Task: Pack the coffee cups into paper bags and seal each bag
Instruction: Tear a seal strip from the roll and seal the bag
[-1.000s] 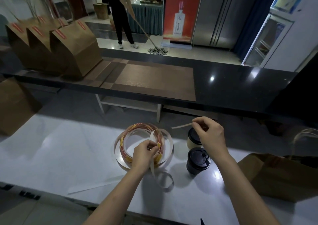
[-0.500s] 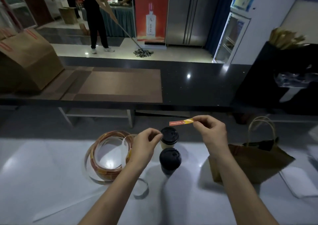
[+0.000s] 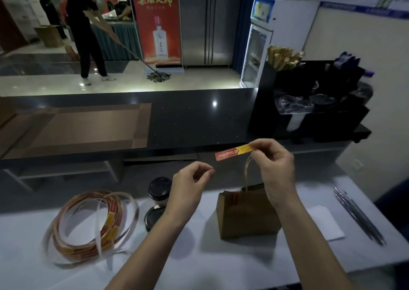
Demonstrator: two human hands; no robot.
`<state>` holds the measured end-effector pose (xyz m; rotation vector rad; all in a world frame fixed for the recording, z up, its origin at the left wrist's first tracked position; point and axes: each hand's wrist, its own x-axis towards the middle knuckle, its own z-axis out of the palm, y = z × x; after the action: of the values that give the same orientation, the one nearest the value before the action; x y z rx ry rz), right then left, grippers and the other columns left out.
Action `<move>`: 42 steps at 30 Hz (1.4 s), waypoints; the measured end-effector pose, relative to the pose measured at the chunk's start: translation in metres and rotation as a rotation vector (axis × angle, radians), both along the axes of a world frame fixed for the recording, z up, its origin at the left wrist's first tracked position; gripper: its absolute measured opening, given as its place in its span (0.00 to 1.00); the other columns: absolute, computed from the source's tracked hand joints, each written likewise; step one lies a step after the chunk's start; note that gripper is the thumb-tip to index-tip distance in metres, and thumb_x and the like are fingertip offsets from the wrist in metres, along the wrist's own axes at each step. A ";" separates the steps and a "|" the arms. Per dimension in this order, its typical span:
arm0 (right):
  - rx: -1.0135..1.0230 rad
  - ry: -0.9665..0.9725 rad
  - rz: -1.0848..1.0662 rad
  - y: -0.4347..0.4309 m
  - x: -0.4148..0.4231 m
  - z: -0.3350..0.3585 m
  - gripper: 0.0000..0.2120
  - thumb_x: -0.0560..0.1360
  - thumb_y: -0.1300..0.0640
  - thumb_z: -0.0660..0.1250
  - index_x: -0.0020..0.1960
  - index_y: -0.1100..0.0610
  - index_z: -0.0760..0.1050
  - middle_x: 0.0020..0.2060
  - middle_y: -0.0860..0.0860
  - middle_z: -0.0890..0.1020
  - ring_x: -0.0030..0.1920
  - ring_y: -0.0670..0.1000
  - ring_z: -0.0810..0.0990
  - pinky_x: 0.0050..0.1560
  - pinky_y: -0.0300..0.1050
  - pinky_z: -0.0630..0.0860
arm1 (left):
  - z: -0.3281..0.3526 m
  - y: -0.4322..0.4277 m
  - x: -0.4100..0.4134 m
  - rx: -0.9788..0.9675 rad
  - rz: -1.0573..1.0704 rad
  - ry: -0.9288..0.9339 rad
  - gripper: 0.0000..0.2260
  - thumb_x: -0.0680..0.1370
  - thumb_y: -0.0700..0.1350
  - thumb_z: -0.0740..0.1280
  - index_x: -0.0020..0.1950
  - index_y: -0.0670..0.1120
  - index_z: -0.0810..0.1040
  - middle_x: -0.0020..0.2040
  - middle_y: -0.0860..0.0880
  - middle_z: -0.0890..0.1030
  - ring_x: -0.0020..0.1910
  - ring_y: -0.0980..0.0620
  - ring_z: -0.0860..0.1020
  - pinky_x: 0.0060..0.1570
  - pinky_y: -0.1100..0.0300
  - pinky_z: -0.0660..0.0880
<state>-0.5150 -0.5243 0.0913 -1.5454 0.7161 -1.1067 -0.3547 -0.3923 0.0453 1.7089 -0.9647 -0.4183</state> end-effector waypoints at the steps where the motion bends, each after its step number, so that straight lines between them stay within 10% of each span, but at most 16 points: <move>1: 0.000 -0.021 -0.004 -0.008 -0.009 0.001 0.12 0.80 0.64 0.69 0.49 0.48 0.84 0.44 0.53 0.84 0.46 0.53 0.81 0.49 0.47 0.79 | 0.002 -0.008 -0.010 0.003 -0.011 -0.003 0.04 0.81 0.46 0.72 0.51 0.56 0.84 0.45 0.63 0.84 0.48 0.64 0.81 0.48 0.70 0.76; 14: 0.006 -0.131 -0.048 -0.081 -0.088 -0.006 0.05 0.80 0.64 0.72 0.53 0.55 0.81 0.42 0.45 0.83 0.45 0.45 0.82 0.46 0.37 0.79 | -0.011 -0.082 -0.107 0.137 -0.051 -0.092 0.04 0.80 0.49 0.73 0.54 0.56 0.84 0.46 0.60 0.83 0.48 0.65 0.80 0.44 0.70 0.76; 23: 0.036 -0.084 -0.095 -0.120 -0.116 -0.043 0.08 0.79 0.62 0.73 0.56 0.51 0.80 0.47 0.47 0.84 0.49 0.48 0.83 0.50 0.41 0.80 | -0.033 -0.108 -0.131 0.318 -0.021 -0.299 0.21 0.78 0.53 0.75 0.70 0.56 0.77 0.64 0.60 0.79 0.61 0.59 0.77 0.61 0.57 0.79; 36: -0.042 0.413 0.379 -0.136 -0.139 -0.098 0.52 0.69 0.56 0.83 0.79 0.31 0.53 0.75 0.30 0.65 0.72 0.35 0.71 0.73 0.46 0.67 | -0.059 -0.127 -0.138 0.420 0.012 -0.325 0.21 0.78 0.52 0.75 0.70 0.58 0.76 0.64 0.58 0.81 0.64 0.54 0.78 0.62 0.49 0.80; 42: -0.071 0.466 0.477 -0.136 -0.140 -0.106 0.57 0.69 0.52 0.83 0.80 0.28 0.46 0.79 0.30 0.58 0.75 0.34 0.66 0.77 0.45 0.62 | -0.065 -0.133 -0.139 0.419 0.020 -0.347 0.18 0.79 0.52 0.73 0.69 0.57 0.77 0.63 0.57 0.81 0.63 0.55 0.79 0.59 0.50 0.81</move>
<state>-0.6554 -0.6605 -0.0149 -1.9334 0.5673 -0.4244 -0.4940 -0.5249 -0.0198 2.2203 -1.1654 -0.3310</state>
